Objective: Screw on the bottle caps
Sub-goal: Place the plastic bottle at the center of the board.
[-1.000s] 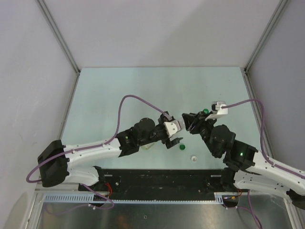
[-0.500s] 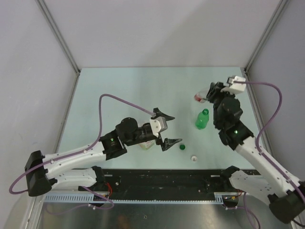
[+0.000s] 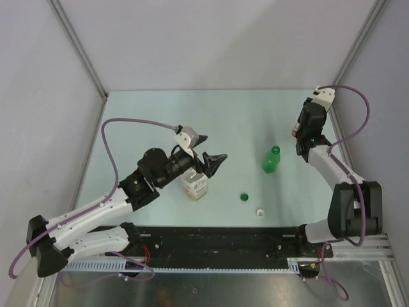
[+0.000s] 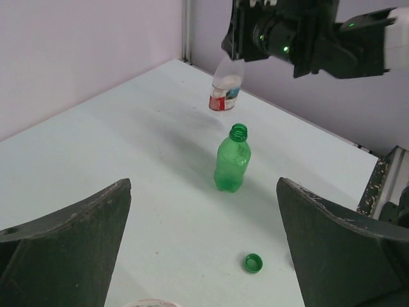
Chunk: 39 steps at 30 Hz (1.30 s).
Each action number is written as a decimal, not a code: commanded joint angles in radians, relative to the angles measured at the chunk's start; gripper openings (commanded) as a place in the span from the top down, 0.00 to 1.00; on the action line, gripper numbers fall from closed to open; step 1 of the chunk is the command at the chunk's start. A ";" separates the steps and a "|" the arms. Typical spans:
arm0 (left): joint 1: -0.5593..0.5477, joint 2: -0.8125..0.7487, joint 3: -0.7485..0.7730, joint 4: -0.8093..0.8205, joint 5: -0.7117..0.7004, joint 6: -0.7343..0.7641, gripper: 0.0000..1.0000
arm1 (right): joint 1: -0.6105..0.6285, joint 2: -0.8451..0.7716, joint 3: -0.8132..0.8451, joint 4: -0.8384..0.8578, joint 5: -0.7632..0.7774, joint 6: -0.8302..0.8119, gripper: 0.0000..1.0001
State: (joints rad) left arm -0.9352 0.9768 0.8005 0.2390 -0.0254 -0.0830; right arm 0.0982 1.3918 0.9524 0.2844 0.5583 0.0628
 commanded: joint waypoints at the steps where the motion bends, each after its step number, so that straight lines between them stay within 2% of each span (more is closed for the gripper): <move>1: 0.015 -0.025 0.059 -0.006 0.010 -0.043 0.01 | -0.048 0.079 0.039 0.050 -0.041 -0.003 1.00; 8: 0.026 -0.052 0.060 -0.014 0.055 -0.042 0.01 | -0.068 0.126 0.034 0.001 -0.059 0.024 0.91; 11: 0.027 -0.067 0.052 -0.018 0.064 -0.044 0.01 | -0.076 0.126 0.027 -0.019 -0.054 0.038 0.83; 21: 0.026 -0.072 0.063 -0.041 0.078 -0.077 0.01 | -0.081 0.066 0.020 -0.075 -0.055 0.058 0.40; 27: 0.027 -0.064 0.069 -0.056 0.111 -0.099 0.00 | -0.081 0.011 0.019 -0.109 -0.046 0.068 0.06; 29: 0.026 -0.058 0.075 -0.066 0.115 -0.105 0.00 | -0.079 -0.016 0.019 -0.120 -0.053 0.064 0.02; 33: 0.027 -0.027 0.091 -0.089 0.140 -0.136 0.01 | -0.018 -0.114 0.021 -0.192 -0.035 0.038 0.01; 37: 0.027 0.038 0.107 -0.100 0.207 -0.186 0.00 | 0.149 -0.226 0.037 -0.349 0.067 -0.006 0.01; 39: 0.027 0.064 0.113 -0.113 0.228 -0.209 0.00 | 0.227 -0.277 0.043 -0.449 0.068 0.008 0.01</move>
State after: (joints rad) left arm -0.9138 0.9920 0.8711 0.1497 0.1265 -0.2218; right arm 0.1989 1.2129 0.9539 0.0181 0.5655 0.0910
